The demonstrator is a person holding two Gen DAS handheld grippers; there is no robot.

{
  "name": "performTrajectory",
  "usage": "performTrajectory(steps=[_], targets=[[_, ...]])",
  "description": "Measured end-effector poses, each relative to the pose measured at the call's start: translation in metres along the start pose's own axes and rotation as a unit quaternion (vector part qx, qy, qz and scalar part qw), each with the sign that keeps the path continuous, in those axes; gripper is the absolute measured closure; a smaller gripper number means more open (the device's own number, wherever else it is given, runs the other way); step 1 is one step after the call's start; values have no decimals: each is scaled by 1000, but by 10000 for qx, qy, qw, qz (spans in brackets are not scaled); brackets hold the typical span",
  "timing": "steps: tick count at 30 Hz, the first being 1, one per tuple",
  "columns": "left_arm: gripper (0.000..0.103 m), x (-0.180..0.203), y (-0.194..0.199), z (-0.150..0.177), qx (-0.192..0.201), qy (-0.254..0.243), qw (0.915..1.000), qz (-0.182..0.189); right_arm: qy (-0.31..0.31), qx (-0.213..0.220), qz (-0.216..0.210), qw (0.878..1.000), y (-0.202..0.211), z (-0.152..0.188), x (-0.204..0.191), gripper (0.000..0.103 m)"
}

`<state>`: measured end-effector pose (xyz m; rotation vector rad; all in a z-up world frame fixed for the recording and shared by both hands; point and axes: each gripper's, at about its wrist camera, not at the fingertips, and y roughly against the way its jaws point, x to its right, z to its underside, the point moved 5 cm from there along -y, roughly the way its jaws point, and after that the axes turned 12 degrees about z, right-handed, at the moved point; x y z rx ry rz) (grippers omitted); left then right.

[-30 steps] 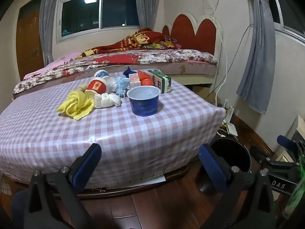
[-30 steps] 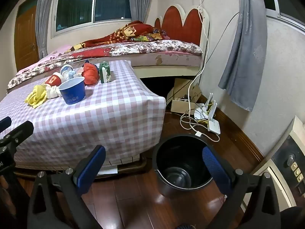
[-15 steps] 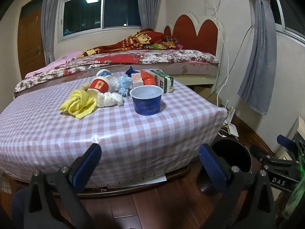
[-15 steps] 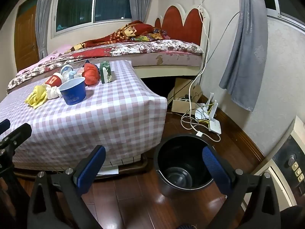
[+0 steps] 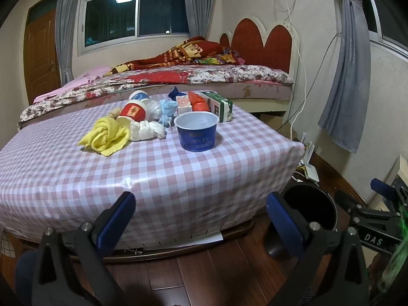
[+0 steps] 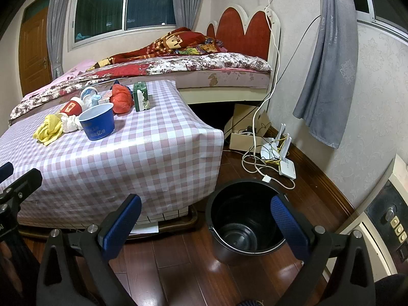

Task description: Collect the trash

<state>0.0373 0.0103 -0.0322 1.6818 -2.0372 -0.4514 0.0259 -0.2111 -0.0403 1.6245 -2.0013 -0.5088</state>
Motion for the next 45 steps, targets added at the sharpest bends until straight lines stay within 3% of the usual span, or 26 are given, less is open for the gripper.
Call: performTrajectory(steps=[45], targets=[[1,-4,-4,9,-83,50,10000,2,-1,14,3,10000,0,0,-1,1]])
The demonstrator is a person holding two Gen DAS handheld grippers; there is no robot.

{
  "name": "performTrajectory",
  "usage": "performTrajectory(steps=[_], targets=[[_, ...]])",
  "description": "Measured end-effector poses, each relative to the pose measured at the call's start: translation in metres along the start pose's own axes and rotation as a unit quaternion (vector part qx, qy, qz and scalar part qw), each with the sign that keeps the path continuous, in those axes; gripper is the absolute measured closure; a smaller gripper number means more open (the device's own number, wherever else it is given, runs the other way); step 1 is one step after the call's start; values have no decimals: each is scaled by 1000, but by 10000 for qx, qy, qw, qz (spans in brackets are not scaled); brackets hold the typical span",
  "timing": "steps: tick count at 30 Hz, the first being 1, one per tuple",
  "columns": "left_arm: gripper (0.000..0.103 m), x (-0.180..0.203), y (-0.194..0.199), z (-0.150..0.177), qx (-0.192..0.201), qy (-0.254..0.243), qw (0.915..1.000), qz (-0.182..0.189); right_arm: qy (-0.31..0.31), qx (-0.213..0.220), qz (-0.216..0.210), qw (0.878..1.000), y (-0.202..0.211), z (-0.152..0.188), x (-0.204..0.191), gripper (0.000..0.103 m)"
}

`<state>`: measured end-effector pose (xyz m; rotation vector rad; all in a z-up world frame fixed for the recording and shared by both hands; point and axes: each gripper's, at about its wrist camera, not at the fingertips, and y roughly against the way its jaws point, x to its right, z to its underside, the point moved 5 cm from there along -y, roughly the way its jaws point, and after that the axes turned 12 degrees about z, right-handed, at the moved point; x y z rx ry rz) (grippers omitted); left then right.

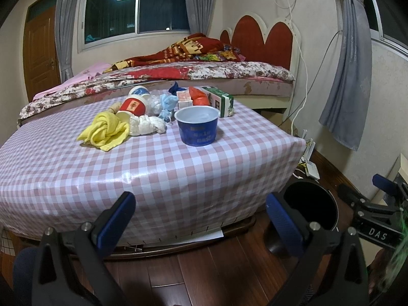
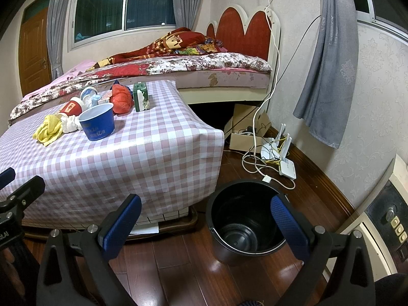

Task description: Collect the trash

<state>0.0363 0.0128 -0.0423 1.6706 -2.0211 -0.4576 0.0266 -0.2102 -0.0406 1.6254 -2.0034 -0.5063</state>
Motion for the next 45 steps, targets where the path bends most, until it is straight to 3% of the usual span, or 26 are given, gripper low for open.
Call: performTrajectory(steps=[20,27,36,45], targets=[[1,0,-2,1,-8,15,10000,-7,21,-36,-17,10000,-5,2,-7,1],[1,-17,-4,-6,-3,101,9999,-135,81,34,-330,9994,-4,-4,-17,1],[1,-81,-5,-24,75,527,9969,-580,527,294,-1064,9925,-4,-38,-71,1],[1,-144,-14,-39,116,799,9925,-922,982,376,-1776,9785,-34,-75,-164,1]])
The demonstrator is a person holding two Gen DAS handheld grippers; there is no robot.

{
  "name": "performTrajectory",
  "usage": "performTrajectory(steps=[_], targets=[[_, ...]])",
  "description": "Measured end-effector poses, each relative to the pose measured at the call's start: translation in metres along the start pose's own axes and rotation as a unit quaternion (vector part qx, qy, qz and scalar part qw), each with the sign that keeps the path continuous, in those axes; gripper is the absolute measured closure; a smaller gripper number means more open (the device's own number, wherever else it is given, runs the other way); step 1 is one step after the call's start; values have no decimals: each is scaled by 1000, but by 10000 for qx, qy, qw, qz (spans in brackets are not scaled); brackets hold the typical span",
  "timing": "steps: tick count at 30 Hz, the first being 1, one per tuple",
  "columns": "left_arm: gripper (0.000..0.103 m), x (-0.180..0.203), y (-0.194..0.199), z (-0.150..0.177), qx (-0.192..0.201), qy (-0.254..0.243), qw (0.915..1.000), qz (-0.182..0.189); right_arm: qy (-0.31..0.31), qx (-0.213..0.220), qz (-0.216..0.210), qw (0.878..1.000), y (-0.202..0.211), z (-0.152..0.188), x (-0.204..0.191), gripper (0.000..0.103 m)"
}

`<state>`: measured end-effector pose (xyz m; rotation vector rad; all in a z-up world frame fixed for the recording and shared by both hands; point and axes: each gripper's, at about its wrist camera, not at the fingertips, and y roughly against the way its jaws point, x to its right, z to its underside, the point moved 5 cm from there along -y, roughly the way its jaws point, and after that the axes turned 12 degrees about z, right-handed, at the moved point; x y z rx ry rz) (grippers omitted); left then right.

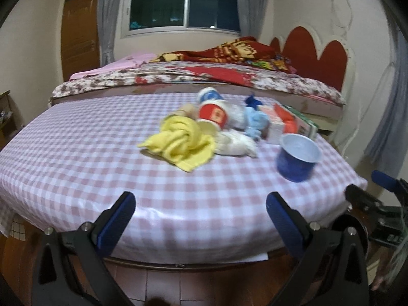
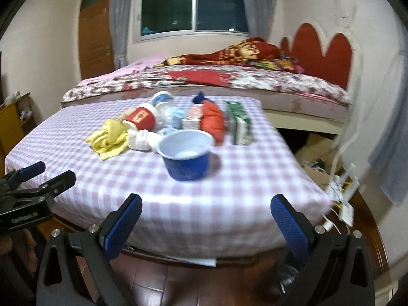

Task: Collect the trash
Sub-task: 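Grasp the yellow cloth with the left gripper while the right gripper grasps the blue bowl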

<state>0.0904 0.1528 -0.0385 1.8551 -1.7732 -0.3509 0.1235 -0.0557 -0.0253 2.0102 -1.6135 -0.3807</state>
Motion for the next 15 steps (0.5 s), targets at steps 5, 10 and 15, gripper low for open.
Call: performTrajectory(steps=[5,10,15], targets=[[1,-24,-22,-7,-128,68,9998,-156,119,-183,-76,9997,-44,-9,-23,6],[1,-52,-49,-21,-148,425,9989,-155,238,-270,-85,9993,-76,-14,-35,8],[3,-62,-82,-37,-236,471,9986,-38,220,-179,15,9996,-96,-26,-33,8]])
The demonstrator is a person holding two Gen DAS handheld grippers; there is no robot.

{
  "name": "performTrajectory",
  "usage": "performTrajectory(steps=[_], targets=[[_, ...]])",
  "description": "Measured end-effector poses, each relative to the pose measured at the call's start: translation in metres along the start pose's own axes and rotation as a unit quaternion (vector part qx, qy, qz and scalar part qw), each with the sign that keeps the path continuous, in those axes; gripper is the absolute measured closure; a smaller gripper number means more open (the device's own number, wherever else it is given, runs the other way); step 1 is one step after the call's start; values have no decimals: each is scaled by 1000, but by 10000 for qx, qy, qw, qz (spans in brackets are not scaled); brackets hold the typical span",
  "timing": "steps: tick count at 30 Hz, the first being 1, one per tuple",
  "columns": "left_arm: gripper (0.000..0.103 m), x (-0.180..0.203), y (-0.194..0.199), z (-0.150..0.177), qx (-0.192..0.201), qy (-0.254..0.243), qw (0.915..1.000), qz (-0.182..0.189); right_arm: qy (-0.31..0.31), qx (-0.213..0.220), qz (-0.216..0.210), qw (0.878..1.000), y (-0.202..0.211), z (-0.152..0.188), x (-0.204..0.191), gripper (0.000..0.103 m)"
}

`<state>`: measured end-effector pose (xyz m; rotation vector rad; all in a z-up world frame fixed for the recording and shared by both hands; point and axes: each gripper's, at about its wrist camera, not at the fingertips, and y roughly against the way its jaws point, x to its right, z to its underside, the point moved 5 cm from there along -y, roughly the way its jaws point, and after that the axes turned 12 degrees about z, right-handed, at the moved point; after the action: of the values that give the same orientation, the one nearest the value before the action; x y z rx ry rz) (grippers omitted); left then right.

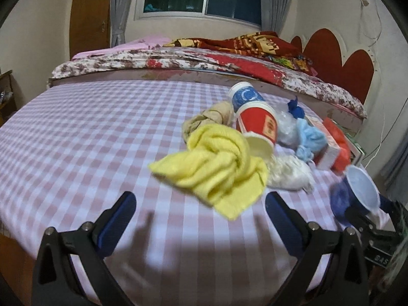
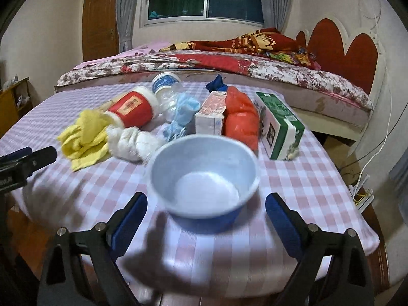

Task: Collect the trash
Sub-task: 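Grasp the yellow cloth with the left gripper while the right gripper grasps the blue bowl, then carry the yellow cloth and blue bowl to the black bin and release both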

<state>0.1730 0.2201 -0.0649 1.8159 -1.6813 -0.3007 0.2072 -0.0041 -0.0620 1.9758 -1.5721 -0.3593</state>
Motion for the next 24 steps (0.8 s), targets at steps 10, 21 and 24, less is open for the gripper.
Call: performTrajectory(steps=[10,21,24], targets=[[31,-2,-49,-15,-376,77,9985,390,45,143,-172,9997,-16,-13,-3,22],[66,6,-5,-13,76,-88,9985,529,130,548,-246,9981,10,-19,10,23],[66,17,7,-17,231,-203,9981,530,119,645,-183,9977,23,-17,22,23]])
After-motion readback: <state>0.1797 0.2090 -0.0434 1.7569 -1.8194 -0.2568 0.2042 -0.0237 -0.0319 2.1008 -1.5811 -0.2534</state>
